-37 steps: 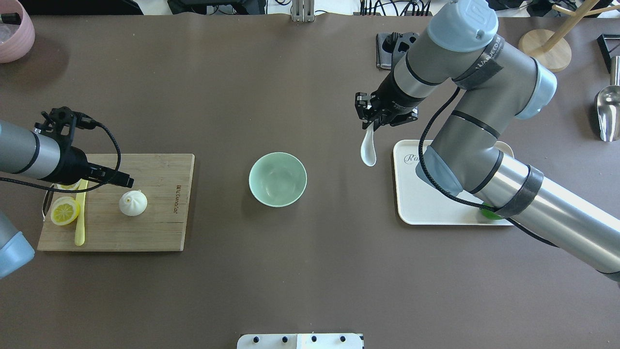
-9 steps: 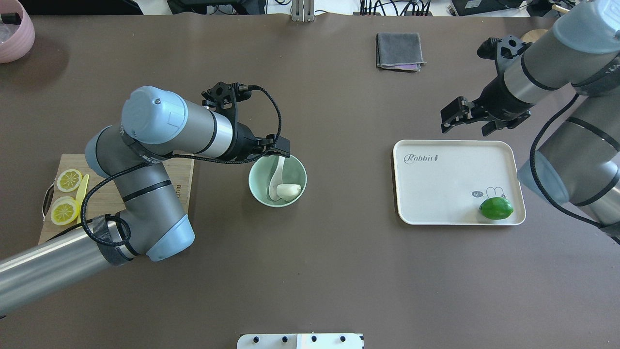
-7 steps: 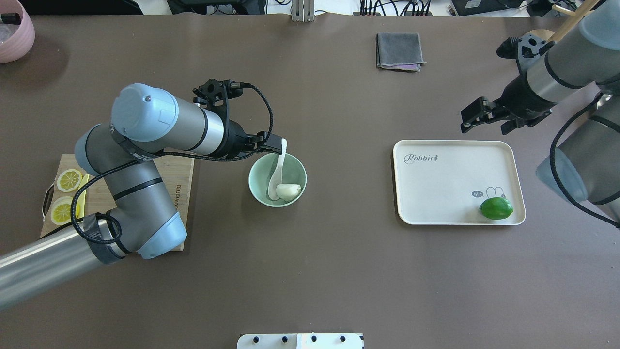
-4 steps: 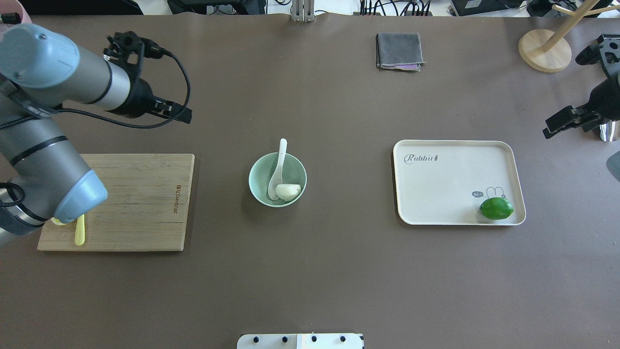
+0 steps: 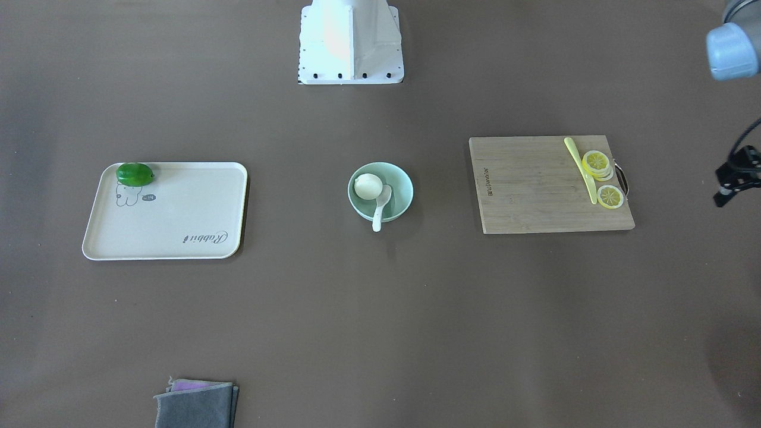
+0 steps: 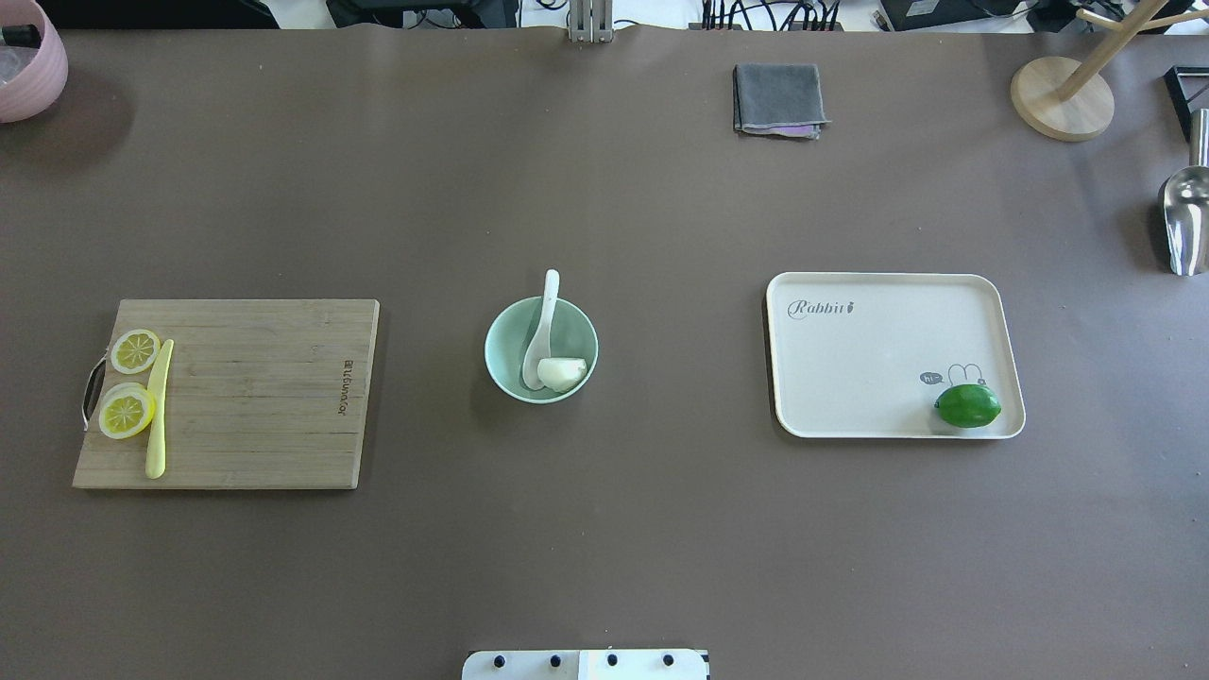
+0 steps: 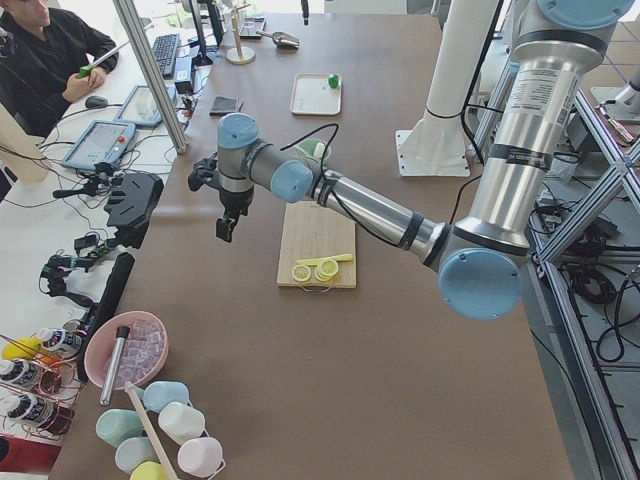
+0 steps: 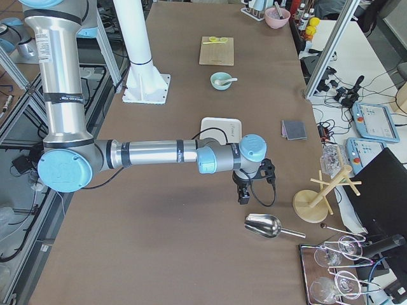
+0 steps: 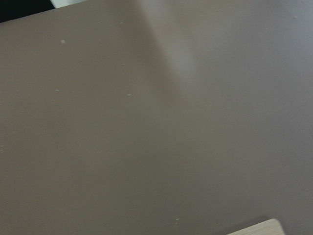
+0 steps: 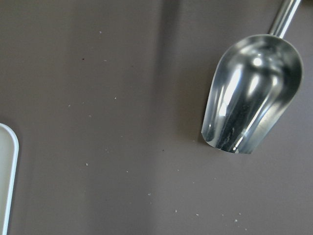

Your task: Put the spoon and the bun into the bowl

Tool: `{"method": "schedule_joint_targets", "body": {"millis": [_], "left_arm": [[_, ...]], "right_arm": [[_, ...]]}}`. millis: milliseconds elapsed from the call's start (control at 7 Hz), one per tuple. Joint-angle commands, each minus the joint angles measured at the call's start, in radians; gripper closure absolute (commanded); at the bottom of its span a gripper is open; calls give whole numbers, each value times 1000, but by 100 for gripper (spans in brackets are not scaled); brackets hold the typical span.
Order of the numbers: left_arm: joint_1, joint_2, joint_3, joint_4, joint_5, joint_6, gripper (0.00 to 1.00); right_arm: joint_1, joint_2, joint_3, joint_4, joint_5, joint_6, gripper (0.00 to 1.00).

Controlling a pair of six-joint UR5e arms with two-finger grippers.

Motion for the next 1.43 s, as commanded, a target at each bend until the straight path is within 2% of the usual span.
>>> {"method": "schedule_joint_targets", "body": {"millis": [0, 143, 429, 571, 857, 1000, 1143, 1286], "left_arm": [[-116, 46, 52, -24, -58, 84, 2], [-136, 87, 54, -53, -58, 90, 2], [-153, 163, 127, -279, -50, 89, 2], [-153, 196, 171, -326, -24, 90, 2], [-152, 184, 170, -316, -7, 74, 2], [-152, 191, 146, -302, -66, -4, 2], [-150, 232, 77, -296, -85, -79, 2], [-149, 251, 55, -296, -87, -83, 2]], "right_arm": [[64, -20, 9, -21, -5, 1, 0], [64, -17, 10, -19, -14, -8, 0], [64, -16, -3, 1, -19, 3, 0], [64, -13, 10, 0, -2, 3, 0], [52, 18, 32, -74, 7, 12, 0], [35, 18, 64, -133, 3, 37, 0], [35, 10, 69, -145, 9, 49, 0], [35, 7, 67, -143, 9, 49, 0]]}}
